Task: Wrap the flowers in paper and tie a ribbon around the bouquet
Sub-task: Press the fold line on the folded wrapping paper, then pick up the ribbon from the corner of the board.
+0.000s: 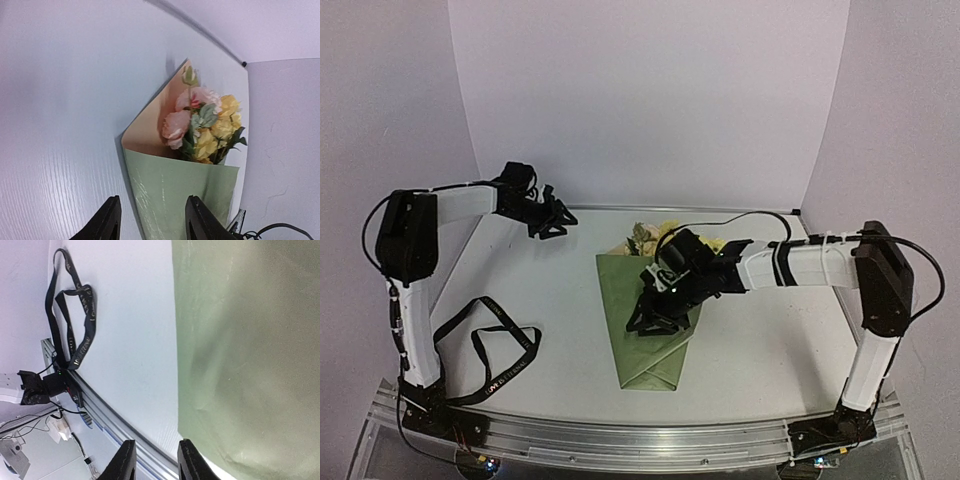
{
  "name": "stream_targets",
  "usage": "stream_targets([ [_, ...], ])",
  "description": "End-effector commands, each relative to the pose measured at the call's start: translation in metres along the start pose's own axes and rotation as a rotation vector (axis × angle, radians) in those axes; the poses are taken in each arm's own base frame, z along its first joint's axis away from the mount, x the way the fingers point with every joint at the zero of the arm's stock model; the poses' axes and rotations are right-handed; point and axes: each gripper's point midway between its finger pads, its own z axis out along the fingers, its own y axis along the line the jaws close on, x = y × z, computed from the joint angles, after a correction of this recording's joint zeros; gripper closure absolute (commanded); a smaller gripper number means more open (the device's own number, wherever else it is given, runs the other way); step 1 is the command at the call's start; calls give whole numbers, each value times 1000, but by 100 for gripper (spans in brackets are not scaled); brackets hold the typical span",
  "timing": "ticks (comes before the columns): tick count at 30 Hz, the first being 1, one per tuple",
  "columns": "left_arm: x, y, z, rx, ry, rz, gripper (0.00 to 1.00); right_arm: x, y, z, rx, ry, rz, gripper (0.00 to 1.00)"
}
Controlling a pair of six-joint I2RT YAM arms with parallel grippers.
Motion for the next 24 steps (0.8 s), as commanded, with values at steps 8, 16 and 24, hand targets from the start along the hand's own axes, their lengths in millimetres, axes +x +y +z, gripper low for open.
stream_targets([
  [8, 93, 1, -62, -173, -124, -9, 43, 14, -16, -47, 103, -42, -47, 56],
  [16, 155, 52, -96, -354, -176, -145, 43, 29, -61, -36, 188, -12, -41, 72],
  [24, 193, 116, -139, -600, -263, -300, 38, 16, -86, 3, 180, -3, 20, 77],
])
